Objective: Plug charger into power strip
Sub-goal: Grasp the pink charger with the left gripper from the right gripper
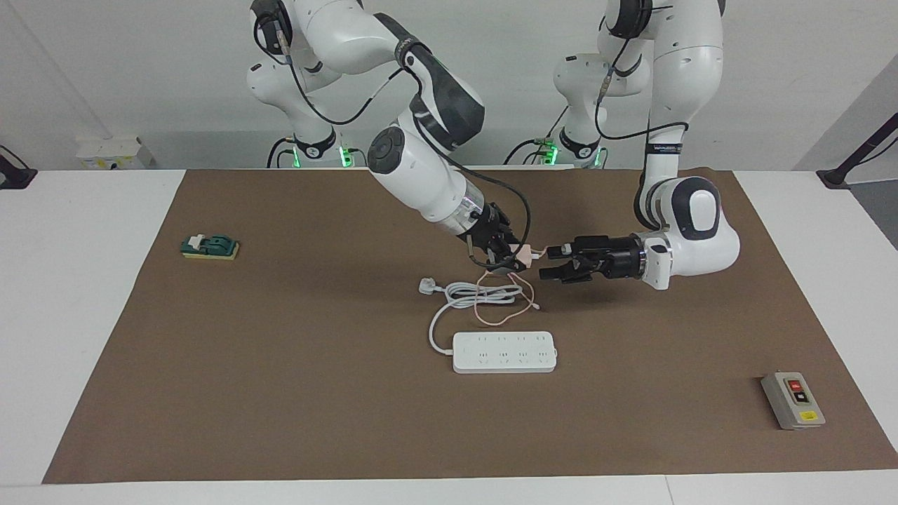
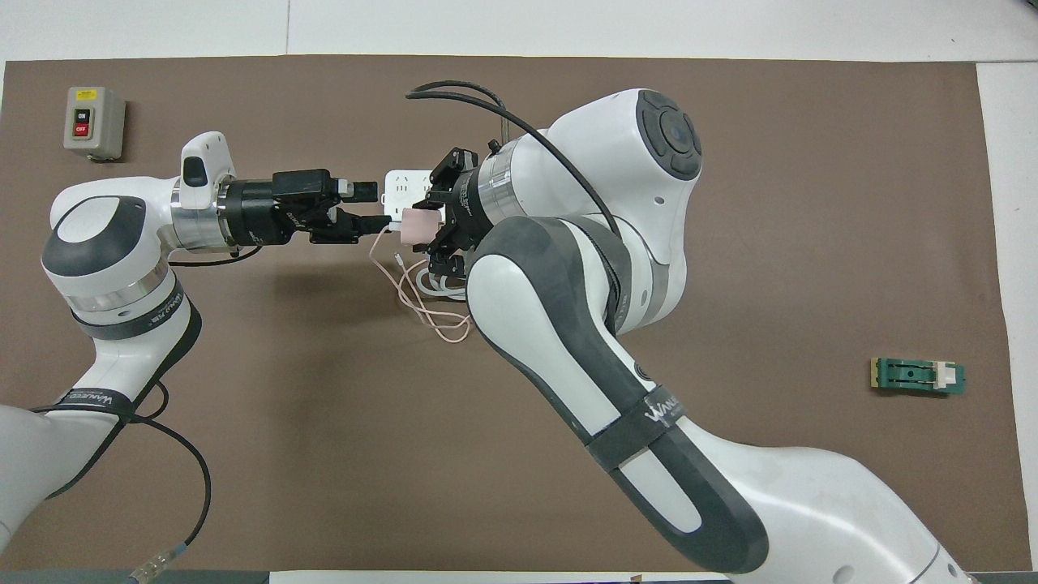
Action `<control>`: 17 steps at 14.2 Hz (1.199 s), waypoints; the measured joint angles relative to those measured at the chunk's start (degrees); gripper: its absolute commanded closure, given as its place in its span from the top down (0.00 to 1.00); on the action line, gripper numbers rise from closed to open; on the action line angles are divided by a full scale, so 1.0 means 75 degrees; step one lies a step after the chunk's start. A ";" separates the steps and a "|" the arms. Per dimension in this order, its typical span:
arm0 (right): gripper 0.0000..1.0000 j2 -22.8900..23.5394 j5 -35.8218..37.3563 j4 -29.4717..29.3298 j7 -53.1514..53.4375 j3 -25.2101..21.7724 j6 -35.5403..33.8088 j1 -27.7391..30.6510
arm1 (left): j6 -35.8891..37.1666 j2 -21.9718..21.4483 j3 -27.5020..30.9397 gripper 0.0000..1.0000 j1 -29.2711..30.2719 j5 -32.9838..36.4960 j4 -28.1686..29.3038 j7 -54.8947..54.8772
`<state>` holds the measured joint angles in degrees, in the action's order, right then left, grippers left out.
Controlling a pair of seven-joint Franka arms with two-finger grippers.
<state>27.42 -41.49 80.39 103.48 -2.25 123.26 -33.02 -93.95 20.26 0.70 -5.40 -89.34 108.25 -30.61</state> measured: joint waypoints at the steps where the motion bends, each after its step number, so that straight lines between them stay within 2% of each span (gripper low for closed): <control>1: 0.00 0.0000 0.0000 0.0000 0.0000 0.0000 0.0000 0.0000 | 0.0000 0.0000 0.0001 1.00 -0.0015 -0.0016 0.0002 -0.0020; 10: 0.00 0.0000 0.0000 0.0000 0.0000 0.0000 0.0000 0.0000 | 0.0030 -0.0007 -0.0025 1.00 -0.0285 -0.0032 0.0140 -0.0990; 12: 0.00 0.0000 0.0000 0.0000 0.0000 0.0000 0.0000 0.0000 | 0.0075 -0.0030 -0.0026 0.86 -0.0308 -0.0033 0.0197 -0.1017; 15: 0.00 0.0000 0.0000 0.0000 0.0000 0.0000 0.0000 0.0000 | 0.0213 -0.0068 -0.0020 0.42 -0.0314 -0.0036 0.0275 -0.1028; 17: 0.00 0.0000 0.0000 0.0000 0.0000 0.0000 0.0000 0.0000 | 0.0226 -0.0082 -0.0019 0.23 -0.0314 -0.0038 0.0292 -0.1027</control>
<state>27.42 -41.49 80.39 103.48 -2.25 123.26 -33.02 -92.25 19.64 0.56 -7.76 -89.63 110.44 -38.31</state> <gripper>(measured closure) 0.515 0.370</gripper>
